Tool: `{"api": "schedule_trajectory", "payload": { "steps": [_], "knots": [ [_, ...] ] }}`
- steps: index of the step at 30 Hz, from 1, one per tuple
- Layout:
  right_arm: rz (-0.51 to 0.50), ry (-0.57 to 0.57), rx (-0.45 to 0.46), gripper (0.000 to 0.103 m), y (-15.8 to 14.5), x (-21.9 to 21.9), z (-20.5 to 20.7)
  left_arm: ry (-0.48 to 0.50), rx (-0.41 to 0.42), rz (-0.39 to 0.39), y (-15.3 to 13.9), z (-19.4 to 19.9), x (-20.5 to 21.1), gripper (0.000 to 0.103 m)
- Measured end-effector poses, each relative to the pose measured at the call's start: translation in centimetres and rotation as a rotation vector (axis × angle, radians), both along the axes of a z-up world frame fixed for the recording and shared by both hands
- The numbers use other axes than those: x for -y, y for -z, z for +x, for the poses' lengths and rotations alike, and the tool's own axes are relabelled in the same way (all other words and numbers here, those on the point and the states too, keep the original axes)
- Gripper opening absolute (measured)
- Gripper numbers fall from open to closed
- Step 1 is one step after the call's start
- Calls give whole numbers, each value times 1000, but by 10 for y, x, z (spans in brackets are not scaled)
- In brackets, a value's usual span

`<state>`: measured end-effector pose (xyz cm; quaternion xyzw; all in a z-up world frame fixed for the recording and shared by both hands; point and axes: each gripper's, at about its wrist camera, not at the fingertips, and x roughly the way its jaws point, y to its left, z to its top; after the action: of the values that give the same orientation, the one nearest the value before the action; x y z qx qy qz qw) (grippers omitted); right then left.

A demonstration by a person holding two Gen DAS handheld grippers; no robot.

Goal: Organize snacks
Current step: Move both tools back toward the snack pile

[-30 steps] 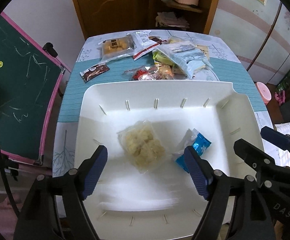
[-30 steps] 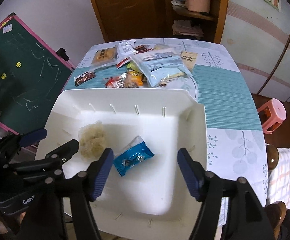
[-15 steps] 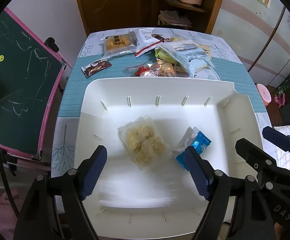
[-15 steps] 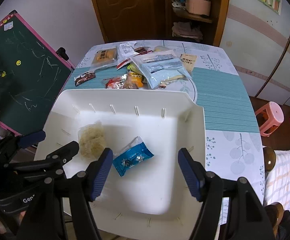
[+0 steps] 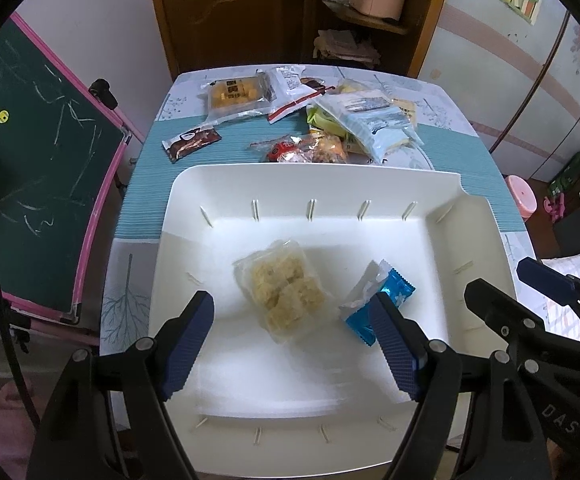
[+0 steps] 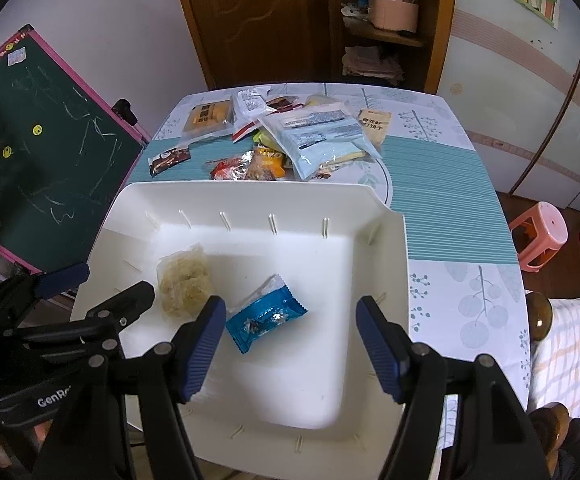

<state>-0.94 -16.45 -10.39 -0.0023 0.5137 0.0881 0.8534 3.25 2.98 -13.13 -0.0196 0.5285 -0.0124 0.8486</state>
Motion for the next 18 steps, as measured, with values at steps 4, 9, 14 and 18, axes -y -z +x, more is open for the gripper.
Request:
{"api": "schedule_trajectory", "payload": {
  "steps": [4,9,14,18],
  "knots": [
    [8,-1,8,68,-2,1,0,3,-17,-43,3,2,-3,79],
    [26,7,20,68,-3,3,0,20,-22,-57,5,4,-2,79],
    [19,1,49,68,-9,1,2,27,10,-53,-1,6,-2,79],
    [35,-1,60,68,-11,2,7,38,43,-60,-9,10,-4,79]
  ]
}}
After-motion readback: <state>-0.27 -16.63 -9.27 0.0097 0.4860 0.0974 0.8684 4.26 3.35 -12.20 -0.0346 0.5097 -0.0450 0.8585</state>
